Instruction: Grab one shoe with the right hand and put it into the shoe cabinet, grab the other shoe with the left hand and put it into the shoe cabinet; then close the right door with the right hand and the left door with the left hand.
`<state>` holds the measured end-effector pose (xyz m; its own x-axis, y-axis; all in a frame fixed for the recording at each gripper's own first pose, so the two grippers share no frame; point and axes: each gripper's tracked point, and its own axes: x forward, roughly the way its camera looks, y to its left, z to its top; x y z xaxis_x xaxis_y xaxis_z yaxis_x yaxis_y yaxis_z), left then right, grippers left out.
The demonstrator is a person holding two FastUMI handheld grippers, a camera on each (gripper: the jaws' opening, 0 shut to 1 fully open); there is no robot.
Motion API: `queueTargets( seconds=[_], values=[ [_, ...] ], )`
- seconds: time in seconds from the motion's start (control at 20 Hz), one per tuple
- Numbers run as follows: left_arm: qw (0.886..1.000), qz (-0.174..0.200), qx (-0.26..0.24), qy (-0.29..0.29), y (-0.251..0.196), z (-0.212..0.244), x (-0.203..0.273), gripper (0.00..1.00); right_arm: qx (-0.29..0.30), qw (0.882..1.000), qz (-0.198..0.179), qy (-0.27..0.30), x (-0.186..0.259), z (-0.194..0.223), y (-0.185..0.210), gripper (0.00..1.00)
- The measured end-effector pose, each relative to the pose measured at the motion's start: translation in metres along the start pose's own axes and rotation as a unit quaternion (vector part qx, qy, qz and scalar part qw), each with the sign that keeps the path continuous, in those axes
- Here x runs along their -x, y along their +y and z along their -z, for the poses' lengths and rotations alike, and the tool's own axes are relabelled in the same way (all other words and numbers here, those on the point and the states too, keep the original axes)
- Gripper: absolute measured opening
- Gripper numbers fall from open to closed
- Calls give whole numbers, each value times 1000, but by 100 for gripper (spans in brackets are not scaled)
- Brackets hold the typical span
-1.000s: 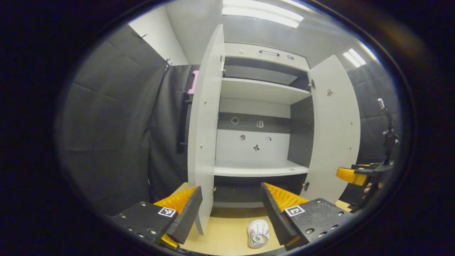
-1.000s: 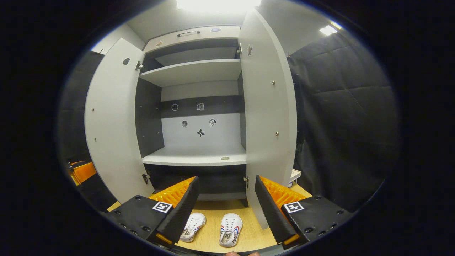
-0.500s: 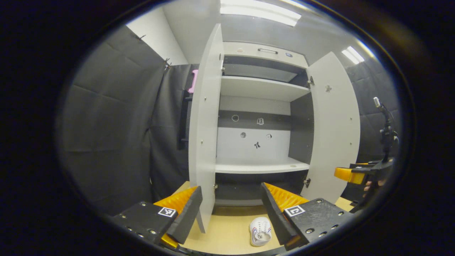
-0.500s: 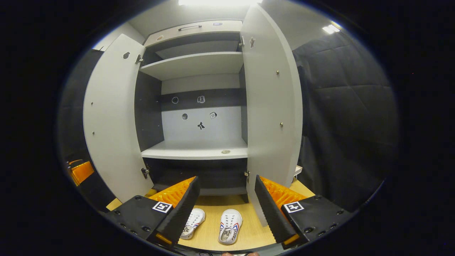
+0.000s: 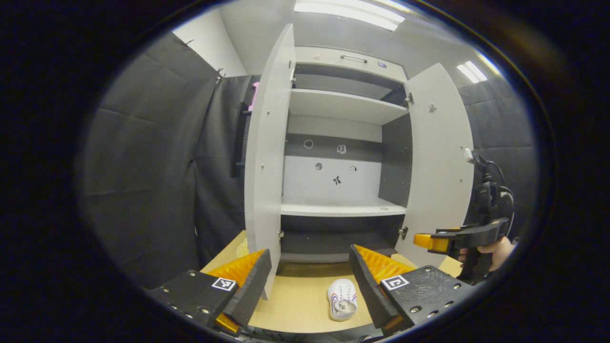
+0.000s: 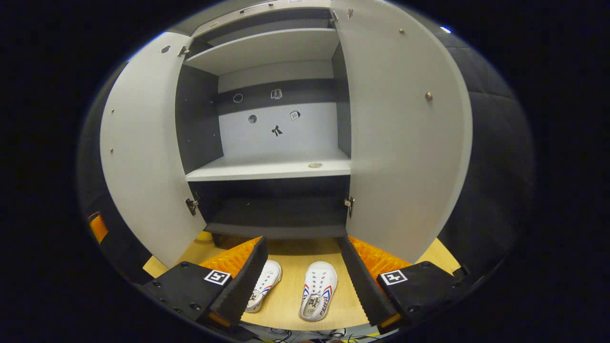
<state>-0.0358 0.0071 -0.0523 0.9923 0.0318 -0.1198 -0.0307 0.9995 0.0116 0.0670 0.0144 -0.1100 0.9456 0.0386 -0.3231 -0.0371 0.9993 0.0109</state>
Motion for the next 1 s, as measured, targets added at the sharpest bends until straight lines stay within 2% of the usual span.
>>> queueTargets(
  seconds=[0.05, 0.1, 0.15, 0.3, 0.35, 0.4, 0.5, 0.55, 0.6, 0.65, 0.7, 0.75, 0.85, 0.9, 0.95, 1.0],
  values=[
    [1000, 1, 1, 5, -1, 4, 0, 94, -9, 1000, -3, 20, -9, 12, 2, 98],
    [1000, 3, 2, 10, -2, 8, 1, 100, -15, 999, -7, 40, -18, 24, 4, 98],
    [1000, 5, 2, 14, -2, 12, 0, 94, -14, 998, -11, 62, -28, 38, 6, 96],
    [999, 10, -1, 30, -5, 24, 1, 94, -11, 993, -20, 115, -55, 76, 11, 97],
    [999, 12, -2, 35, -5, 29, 1, 100, -11, 992, -23, 127, -63, 88, 14, 97],
    [999, 13, -4, 40, -6, 33, 0, 94, -8, 990, -25, 135, -73, 98, 16, 97],
    [999, 13, -3, 51, -5, 42, -3, 94, 6, 987, -22, 160, -90, 121, 14, 96],
    [998, 16, 4, 58, -6, 48, -6, 94, 6, 984, -18, 174, -98, 132, 13, 92],
    [998, 18, 11, 64, -7, 51, -9, 94, 4, 982, -18, 186, -106, 143, 13, 97],
    [997, 19, 17, 68, -7, 55, -11, 94, 4, 980, -16, 197, -114, 153, 13, 97],
    [997, 20, 22, 72, -8, 58, -13, 94, 6, 978, -14, 207, -119, 163, 12, 93],
    [997, 20, 24, 76, -8, 61, -14, 94, 11, 976, -10, 216, -125, 171, 10, 97],
    [996, 21, 26, 83, -9, 67, -18, 94, 19, 972, 1, 234, -132, 188, 5, 97],
    [996, 21, 27, 84, -9, 68, -18, 91, 20, 970, 3, 242, -134, 196, 5, 93],
    [996, 21, 28, 85, -9, 69, -18, 94, 20, 968, 5, 249, -135, 202, 5, 93],
    [996, 21, 29, 86, -9, 70, -19, 92, 21, 966, 8, 259, -136, 211, 5, 96]
  ],
)
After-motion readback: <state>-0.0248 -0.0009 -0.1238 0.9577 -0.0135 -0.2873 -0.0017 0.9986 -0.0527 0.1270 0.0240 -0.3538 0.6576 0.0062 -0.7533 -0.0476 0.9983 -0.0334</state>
